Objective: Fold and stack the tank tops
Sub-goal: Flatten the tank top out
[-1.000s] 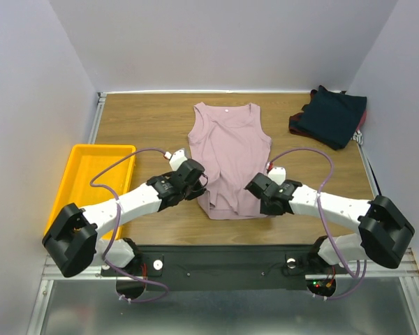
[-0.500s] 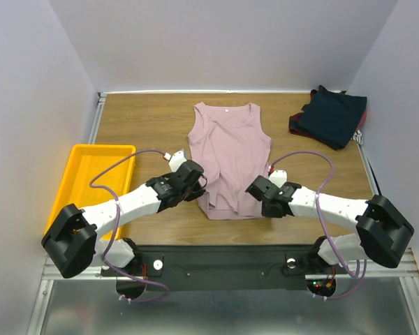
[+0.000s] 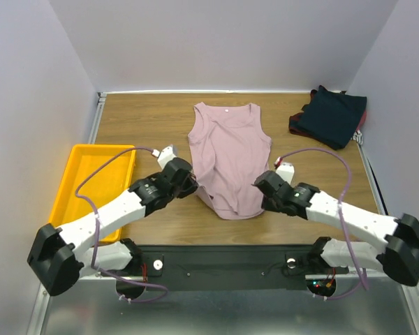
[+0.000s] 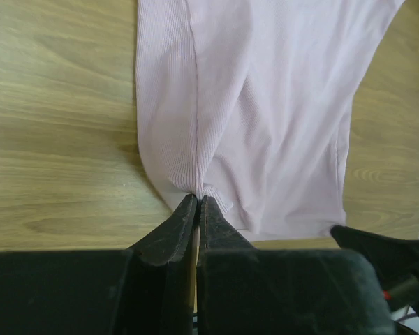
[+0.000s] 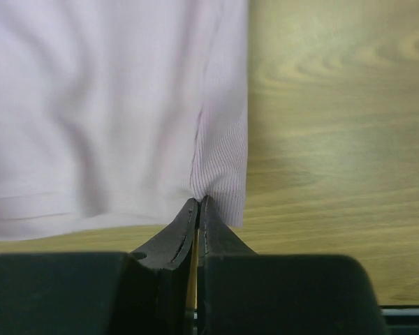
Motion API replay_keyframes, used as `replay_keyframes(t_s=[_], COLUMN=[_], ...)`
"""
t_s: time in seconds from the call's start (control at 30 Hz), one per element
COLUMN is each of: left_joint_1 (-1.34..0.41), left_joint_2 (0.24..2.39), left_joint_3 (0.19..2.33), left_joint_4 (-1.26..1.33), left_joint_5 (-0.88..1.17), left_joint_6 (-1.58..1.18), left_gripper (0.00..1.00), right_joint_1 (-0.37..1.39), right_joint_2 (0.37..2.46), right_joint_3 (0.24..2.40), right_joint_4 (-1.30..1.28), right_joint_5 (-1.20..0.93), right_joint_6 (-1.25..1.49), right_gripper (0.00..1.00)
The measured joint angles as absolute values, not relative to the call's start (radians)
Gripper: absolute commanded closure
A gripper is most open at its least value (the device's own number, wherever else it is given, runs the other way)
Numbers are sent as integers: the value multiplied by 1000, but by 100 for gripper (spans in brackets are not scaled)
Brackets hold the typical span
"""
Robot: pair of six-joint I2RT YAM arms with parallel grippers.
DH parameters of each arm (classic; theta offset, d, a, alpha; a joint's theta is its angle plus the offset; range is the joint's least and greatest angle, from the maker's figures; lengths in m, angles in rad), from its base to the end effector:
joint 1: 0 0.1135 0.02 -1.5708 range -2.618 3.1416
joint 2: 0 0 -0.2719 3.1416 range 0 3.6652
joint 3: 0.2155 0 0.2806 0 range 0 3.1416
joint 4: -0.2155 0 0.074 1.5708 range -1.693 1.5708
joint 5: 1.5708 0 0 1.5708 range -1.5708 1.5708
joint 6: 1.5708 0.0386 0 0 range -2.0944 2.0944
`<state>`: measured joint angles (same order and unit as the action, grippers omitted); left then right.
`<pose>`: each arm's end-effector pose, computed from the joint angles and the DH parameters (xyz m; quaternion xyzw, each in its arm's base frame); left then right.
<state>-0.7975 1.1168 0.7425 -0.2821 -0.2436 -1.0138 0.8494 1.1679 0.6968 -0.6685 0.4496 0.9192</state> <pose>0.1925 -0.1839 0.2455 -0.1494 0.8797 -0.2775 0.3562 0.1647 0.1619 0.1939 0.0809 0.9500 0.0233 0.3006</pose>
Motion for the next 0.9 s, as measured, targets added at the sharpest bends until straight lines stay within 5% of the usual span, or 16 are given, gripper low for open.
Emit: replay_keyframes(t_s=[0.47,0.77,0.9], left_joint_1=[-620,-620,-620], left_joint_2=[830,713,794], left_joint_3=[1153,1364,1425], left_joint_4=[-499,-416,-299], left_joint_5=[-318,-442,-495], left_joint_6=[-922,-898,-872], left_gripper=[100,100,100], right_joint_1=[760,760,760], right_joint_2=[908,1034,1259], right_joint_3=[1370,1819,1963], right_joint_4=[-711,-701,-686], right_joint_5=[637,770,716], right_joint_6=[785,600,489], right_gripper=[99,99,99])
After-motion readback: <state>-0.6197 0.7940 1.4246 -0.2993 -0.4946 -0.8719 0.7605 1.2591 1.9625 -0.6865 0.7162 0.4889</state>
